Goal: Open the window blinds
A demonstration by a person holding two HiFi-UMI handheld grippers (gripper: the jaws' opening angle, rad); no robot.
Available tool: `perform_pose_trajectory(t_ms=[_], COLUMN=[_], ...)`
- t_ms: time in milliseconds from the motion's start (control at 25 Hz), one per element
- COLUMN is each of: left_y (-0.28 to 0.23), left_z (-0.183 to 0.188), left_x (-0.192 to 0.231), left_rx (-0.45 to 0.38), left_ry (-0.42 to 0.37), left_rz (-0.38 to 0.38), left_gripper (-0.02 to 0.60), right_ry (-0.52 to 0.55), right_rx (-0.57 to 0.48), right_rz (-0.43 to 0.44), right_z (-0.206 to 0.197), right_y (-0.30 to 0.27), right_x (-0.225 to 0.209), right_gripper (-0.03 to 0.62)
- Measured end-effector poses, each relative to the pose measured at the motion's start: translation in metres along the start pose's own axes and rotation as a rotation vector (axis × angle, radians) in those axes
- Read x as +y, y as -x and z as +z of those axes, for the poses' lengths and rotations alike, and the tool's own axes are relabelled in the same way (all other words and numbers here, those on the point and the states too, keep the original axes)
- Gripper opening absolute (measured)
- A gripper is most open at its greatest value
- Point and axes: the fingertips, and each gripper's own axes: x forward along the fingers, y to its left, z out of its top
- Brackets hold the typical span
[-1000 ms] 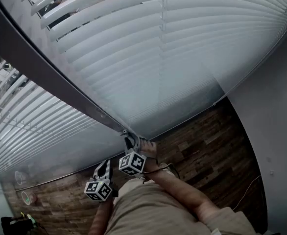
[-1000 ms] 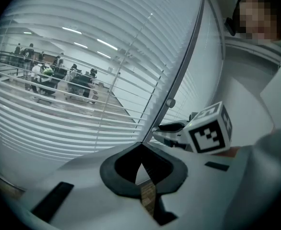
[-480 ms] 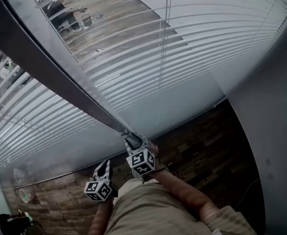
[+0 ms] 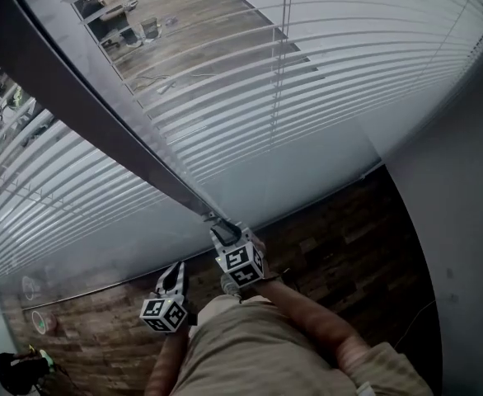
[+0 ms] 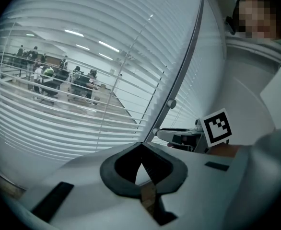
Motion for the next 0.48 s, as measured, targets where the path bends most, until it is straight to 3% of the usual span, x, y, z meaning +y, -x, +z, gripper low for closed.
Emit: perform_pose_trajectory(t_ms=[200,480], left_y=[-0.001,0.005], left_z=[0.019,0.058], left_x=[-0.006,-0.025], left_rx=[-0.017,-0.021], left_ry=[-0.027,-0.090], left_rz=[-0.010,-0.001], left_gripper=[0.012,0.012], right_ry=[0.027,0.057], right_rx=[-0.004,0.010], right_rz=[0.058,0.057], right_z=[0.018,0.056], right_y=[0.017,0.062], right_x=[-0.009,-0.045], right_gripper=[0.144,0.144])
